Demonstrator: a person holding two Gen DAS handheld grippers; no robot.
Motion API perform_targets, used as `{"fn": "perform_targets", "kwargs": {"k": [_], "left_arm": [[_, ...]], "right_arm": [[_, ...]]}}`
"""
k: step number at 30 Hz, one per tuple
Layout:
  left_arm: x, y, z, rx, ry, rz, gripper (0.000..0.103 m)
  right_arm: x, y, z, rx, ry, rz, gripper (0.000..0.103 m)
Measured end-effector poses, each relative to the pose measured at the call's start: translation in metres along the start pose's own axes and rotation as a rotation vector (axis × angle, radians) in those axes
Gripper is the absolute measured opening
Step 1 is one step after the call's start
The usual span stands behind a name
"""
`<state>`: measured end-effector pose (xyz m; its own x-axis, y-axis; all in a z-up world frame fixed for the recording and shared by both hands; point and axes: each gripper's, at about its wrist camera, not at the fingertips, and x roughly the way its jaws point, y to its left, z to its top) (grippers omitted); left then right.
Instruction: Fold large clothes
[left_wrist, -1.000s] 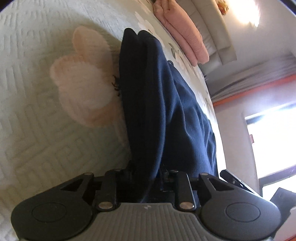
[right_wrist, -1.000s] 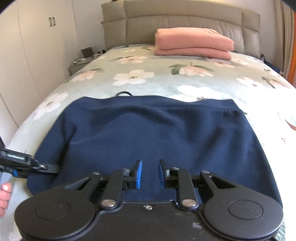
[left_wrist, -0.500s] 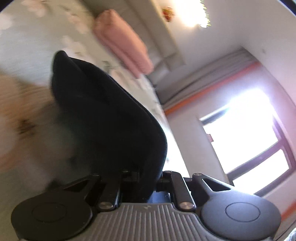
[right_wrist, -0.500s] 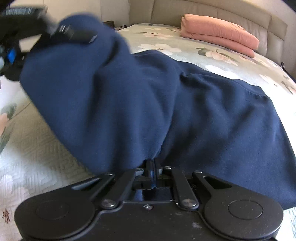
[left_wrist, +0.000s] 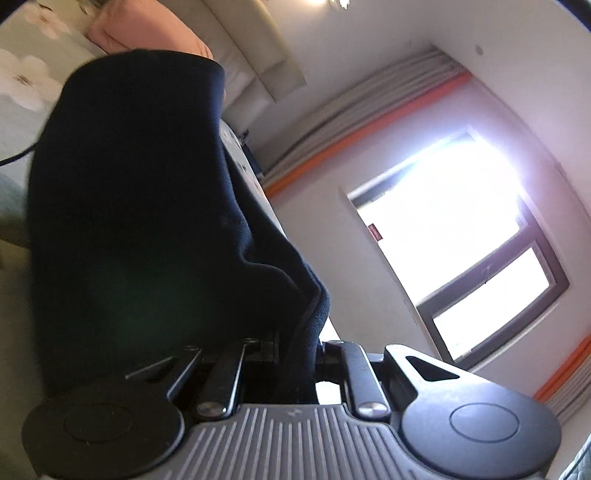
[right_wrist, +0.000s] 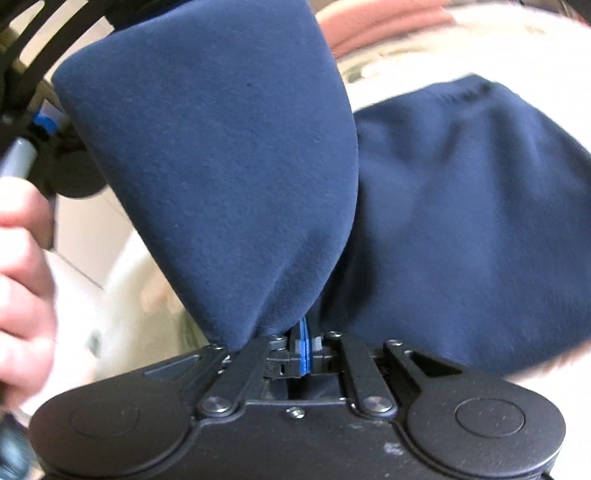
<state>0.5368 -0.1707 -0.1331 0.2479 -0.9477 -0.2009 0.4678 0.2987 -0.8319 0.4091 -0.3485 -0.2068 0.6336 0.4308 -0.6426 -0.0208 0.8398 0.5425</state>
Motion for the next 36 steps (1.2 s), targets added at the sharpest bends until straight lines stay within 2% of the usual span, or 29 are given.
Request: {"fn": "perform_targets", "kwargs": {"k": [4,7,10,11,14,17,20,22,24,26,28,30,32,34,36], "left_arm": [[0.058,-0.010,0.004,0.033,0.069,0.017,0.014],[0.097,-0.012,-0.001,0.055,0.128,0.067,0.014],[0.129,-0.002,-0.010,0.032,0.172,0.117,0.014],[0.138,0.002,-0.013,0.025,0.186,0.131,0.014],[0.150,0.013,-0.026,-0.017,0.193,0.136,0.014],[0.166,0.013,-0.036,0.018,0.209,0.180,0.014],[0.193,0.005,-0.047,0.147,0.286,0.299,0.015],[0.206,0.001,-0.059,0.223,0.319,0.366,0.017],[0.207,-0.003,-0.062,0.235,0.297,0.384,0.024],[0.194,-0.009,-0.063,0.204,0.249,0.358,0.052],[0.179,-0.021,-0.067,0.200,0.224,0.350,0.066],[0.170,-0.038,-0.080,0.226,0.250,0.372,0.068],[0.155,-0.056,-0.087,0.243,0.275,0.384,0.060],[0.121,-0.061,-0.087,0.250,0.224,0.396,0.058],[0.085,-0.067,-0.080,0.246,0.132,0.441,0.058]], "right_arm": [[-0.011,-0.021,0.003,0.081,-0.003,0.056,0.006],[-0.021,-0.041,0.005,0.141,0.015,0.080,0.006],[-0.036,-0.069,0.007,0.207,0.060,0.106,0.005],[-0.046,-0.077,0.005,0.216,0.079,0.093,0.011],[-0.082,-0.108,-0.002,0.218,0.127,0.042,0.012],[-0.119,-0.142,0.000,0.229,0.156,-0.043,0.012],[-0.146,-0.169,0.029,0.202,0.116,-0.175,0.013],[-0.159,-0.179,0.060,0.174,0.030,-0.263,0.014],[-0.164,-0.177,0.101,0.127,-0.066,-0.277,0.016],[-0.153,-0.162,0.138,0.043,-0.113,-0.253,0.021],[-0.129,-0.135,0.171,-0.071,-0.140,-0.219,0.021],[-0.102,-0.110,0.200,-0.187,-0.130,-0.157,0.021],[-0.080,-0.092,0.224,-0.285,-0.096,-0.123,0.021],[-0.054,-0.069,0.230,-0.404,-0.048,-0.099,0.021],[-0.033,-0.056,0.224,-0.544,-0.030,-0.101,0.021]]}}
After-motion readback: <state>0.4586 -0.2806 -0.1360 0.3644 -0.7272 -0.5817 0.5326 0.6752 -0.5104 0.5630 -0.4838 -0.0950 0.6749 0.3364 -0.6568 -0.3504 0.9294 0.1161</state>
